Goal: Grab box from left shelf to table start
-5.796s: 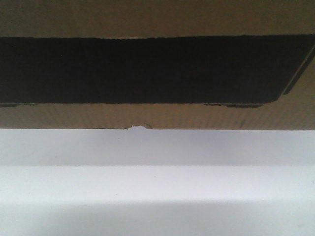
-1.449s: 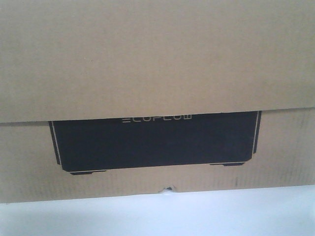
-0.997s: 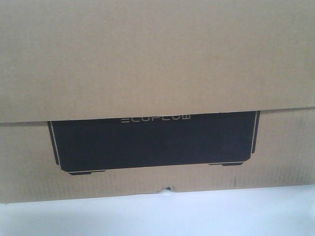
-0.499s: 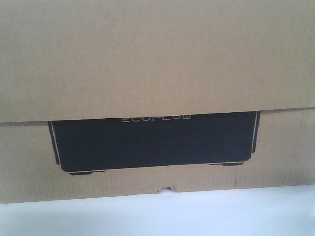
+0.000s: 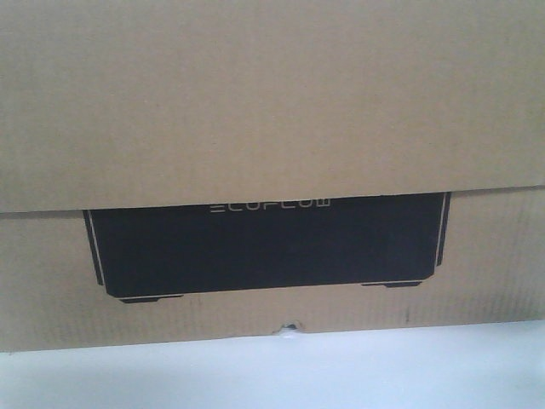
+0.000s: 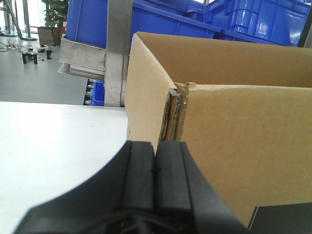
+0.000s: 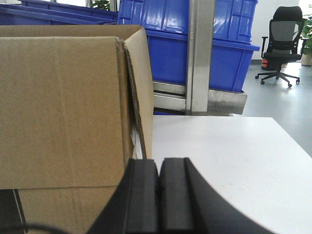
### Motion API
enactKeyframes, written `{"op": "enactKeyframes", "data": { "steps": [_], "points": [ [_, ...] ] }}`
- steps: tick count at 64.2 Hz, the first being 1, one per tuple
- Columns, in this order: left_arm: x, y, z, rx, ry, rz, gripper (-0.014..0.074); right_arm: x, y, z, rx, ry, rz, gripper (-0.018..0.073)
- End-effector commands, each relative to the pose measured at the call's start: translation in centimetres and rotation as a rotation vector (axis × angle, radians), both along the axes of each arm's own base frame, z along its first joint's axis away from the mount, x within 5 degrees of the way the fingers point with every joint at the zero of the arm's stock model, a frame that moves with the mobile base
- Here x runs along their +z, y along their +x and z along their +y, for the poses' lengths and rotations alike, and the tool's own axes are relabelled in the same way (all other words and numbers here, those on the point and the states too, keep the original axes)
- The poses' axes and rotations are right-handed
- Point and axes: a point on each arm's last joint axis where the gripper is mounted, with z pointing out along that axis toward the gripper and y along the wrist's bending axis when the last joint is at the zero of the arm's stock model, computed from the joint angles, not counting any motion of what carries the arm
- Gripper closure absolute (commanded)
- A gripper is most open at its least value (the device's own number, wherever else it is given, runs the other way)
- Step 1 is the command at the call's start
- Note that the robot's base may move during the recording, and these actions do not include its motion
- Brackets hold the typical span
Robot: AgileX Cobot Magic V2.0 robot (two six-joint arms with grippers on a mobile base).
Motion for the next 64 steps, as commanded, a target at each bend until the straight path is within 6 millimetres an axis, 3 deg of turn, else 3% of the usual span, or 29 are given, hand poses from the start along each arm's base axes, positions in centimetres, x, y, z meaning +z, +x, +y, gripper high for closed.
{"op": "enactKeyframes", "data": {
  "steps": [1,9,23,40,64],
  "points": [
    [1.1,-0.3,-0.1,-0.018,-0.018,-0.105,0.0689,1.5,-0.3,-0.1,-0.01,-0.006,-0.124,0.0508],
    [-0.9,0.4,-0.4,-0.014,0.006,-0.112,0.0689,1.5,-0.3,-0.1,-0.01,-0.006,-0.124,0.0508],
    [-2.7,1.0,0.7,0.184,0.012,-0.282,0.0689,1.5,-0.3,-0.1,-0.01,-0.006,-0.123,0.0508],
    [-4.6,1.3,0.5,0.187,0.031,-0.075,0.0689,1.5,-0.3,-0.1,-0.01,-0.006,-0.123,0.0508],
    [-4.7,1.3,0.4,0.161,0.039,-0.064,0.0689,1.5,-0.3,-0.1,-0.01,-0.006,-0.123,0.0508]
  ]
}}
